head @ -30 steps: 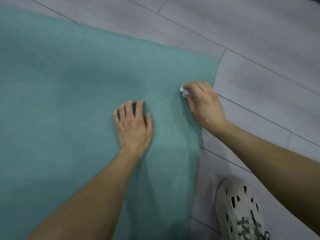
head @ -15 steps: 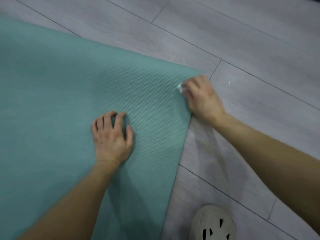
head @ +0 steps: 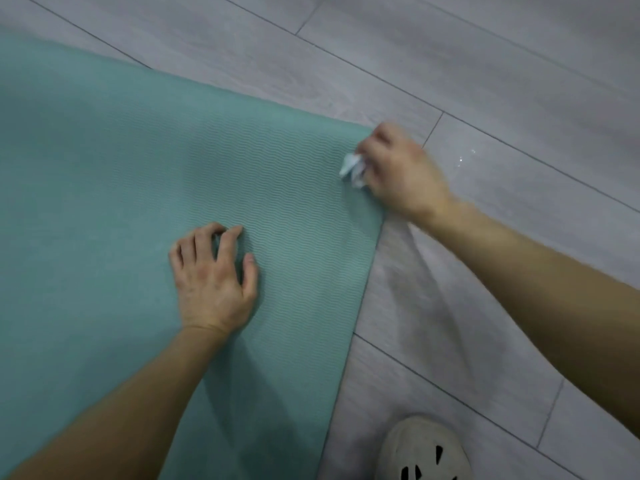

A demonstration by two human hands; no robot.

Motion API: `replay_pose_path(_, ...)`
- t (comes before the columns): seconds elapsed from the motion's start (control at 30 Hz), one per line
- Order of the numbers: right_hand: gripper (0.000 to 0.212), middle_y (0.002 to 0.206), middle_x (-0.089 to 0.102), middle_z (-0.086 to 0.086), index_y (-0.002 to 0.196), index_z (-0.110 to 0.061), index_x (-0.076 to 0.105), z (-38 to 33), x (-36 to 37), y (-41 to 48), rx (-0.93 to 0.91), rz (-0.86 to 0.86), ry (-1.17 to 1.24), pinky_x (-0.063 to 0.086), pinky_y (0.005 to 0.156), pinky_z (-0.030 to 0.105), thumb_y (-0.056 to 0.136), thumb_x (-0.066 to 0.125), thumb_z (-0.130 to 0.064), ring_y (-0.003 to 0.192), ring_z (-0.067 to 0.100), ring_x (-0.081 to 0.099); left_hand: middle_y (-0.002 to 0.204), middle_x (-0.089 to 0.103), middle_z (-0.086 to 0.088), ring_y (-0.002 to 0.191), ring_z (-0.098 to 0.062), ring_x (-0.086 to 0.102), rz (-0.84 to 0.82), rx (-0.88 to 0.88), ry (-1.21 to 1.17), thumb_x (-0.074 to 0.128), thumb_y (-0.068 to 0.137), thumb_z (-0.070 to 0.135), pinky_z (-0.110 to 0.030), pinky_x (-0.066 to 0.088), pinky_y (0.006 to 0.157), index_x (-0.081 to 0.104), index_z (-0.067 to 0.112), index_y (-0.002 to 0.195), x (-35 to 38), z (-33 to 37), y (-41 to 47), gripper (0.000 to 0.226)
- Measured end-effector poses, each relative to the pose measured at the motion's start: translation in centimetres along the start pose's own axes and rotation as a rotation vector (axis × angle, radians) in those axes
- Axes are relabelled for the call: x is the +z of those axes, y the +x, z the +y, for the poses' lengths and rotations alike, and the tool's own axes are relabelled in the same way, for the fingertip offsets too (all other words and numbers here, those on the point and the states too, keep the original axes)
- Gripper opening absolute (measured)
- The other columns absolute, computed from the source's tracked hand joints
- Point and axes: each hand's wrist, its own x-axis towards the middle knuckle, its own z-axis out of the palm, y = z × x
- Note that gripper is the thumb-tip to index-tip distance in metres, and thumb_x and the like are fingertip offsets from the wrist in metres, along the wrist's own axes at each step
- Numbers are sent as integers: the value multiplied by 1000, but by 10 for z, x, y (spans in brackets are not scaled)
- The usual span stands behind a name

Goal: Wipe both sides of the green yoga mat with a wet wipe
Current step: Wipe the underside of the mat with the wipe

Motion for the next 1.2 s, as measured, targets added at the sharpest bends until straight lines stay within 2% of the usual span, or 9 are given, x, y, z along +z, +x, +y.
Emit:
replay_pose_path(0.13,22,107,59,16,106,-5,72,-4,3,2,329,187,35,53,76,42,95,56,-14,90,30,59,131,51,-11,120,-36,48,-4,-4,2,56,96,37,-54,34,109,62,13,134,0,0,0,45)
replay_pose_path(0.3,16,105,59,5,106,-9,66,-84,31,-54,-256,-293,160,49,75,36,108,53,-17,94,21,53,130,51,-12,119,-36,48,9,4,-1,56,96,37,-56,35,108,62,13,133,1,0,-1,44)
replay_pose_path(0.37,29,102,61,1,98,-12,66,-47,12,-27,-135,-115,110,50,77,38,110,50,-33,91,19,58,130,51,-12,119,-36,48,12,6,0,57,96,36,-56,35,108,62,13,133,1,0,0,44)
replay_pose_path(0.47,27,113,63,15,110,-5,71,15,-32,26,252,193,-127,52,87,38,102,47,-15,101,31,62,131,50,-12,120,-37,48,-1,5,2,57,97,36,-55,34,109,62,13,134,1,-1,-1,44)
replay_pose_path(0.57,30,120,62,13,116,-10,71,14,-29,36,509,177,-76,42,89,23,94,51,-11,106,27,62,131,50,-12,120,-37,47,-11,1,-1,54,97,38,-56,34,109,62,14,134,0,0,0,45)
replay_pose_path(0.77,9,99,56,13,97,-2,65,-106,33,-74,168,-183,211,55,63,46,90,60,2,81,29,56,131,50,-12,121,-37,47,-1,-7,-12,54,97,39,-56,34,111,62,14,134,0,1,-1,45)
replay_pose_path(1.0,24,111,59,12,108,-7,72,3,-25,8,509,304,78,51,83,29,94,53,-10,94,19,60,131,50,-12,122,-37,47,-3,-11,-20,53,98,39,-56,34,111,61,15,134,1,1,0,45)
replay_pose_path(1.1,19,105,61,14,103,-9,73,-45,10,-19,386,134,139,53,81,41,95,57,-12,90,29,62,131,51,-12,121,-37,47,7,-3,-21,53,98,39,-56,34,111,62,14,134,1,0,0,45)
replay_pose_path(1.2,17,101,54,8,108,-9,70,-122,44,-76,-148,-226,296,50,69,39,105,56,-18,87,20,50,131,51,-13,120,-38,48,15,0,-13,55,97,38,-56,34,110,61,14,134,2,-1,-1,44)
